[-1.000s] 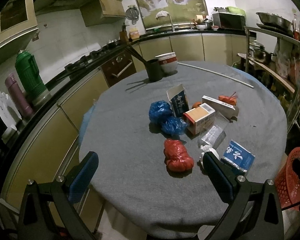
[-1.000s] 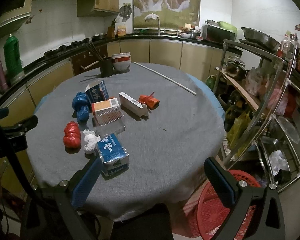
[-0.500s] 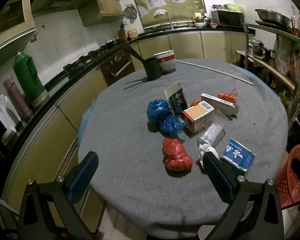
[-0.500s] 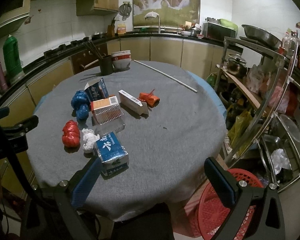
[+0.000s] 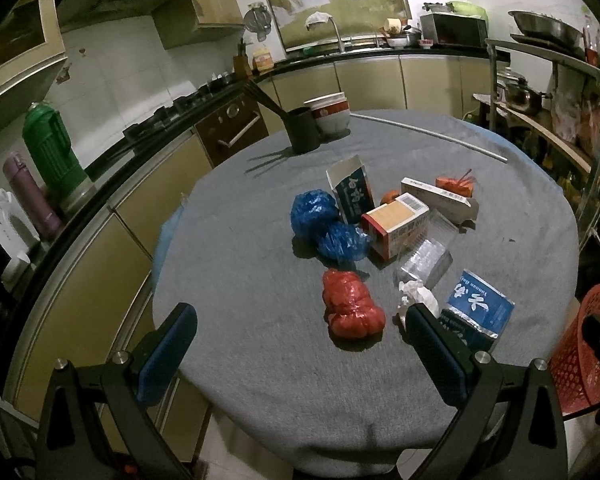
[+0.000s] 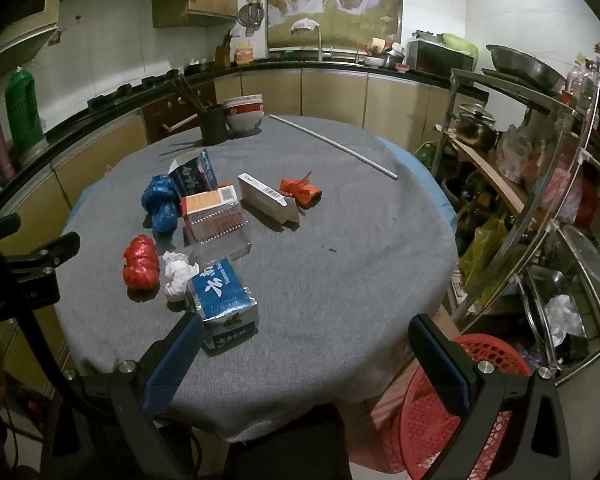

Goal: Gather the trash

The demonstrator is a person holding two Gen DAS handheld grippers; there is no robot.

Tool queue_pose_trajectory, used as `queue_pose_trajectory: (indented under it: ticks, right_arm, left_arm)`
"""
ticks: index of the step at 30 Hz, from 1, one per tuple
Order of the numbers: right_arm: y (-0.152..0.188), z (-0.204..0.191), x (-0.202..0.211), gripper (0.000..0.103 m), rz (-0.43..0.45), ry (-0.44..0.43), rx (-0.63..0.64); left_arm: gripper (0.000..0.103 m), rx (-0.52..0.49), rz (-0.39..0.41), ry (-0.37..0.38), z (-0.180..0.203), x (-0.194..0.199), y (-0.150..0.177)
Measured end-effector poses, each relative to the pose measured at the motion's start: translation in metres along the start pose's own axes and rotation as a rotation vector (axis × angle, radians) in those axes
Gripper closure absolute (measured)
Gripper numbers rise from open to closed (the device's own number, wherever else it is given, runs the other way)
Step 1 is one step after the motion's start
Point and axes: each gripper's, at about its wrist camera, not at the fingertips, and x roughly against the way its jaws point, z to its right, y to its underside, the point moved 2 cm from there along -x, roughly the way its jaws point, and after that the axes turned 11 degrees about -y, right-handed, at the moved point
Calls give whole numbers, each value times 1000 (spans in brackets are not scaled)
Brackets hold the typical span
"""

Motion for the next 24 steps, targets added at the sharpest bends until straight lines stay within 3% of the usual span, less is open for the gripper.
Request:
queue_pose_trajectory:
  ticks: [9,13,16,18,20,24]
  right_arm:
    - [2,0,-12,0,-25,-21,-4]
    - [3,-2,-25,0,-46,-81,-11]
    - [4,-5,-40,10,-73,-127,-15]
    - [6,-6,-55,25,-108,-160,-20]
    - [6,-6,-70,32,-150,-191,-32]
    - [5,-9,-92,33,-189,-238,-37]
  left_arm:
    - [0,-3,-36,12,5,-15,4]
    - [0,24,-132,77,4,-39,10]
    - [0,57,-217,108,0,-62,18]
    - [0,66,-238,109,-2,-70,21]
    - [0,75,-257,120,-4,-77,23]
    - [0,93,-298,185,-4,-88,22]
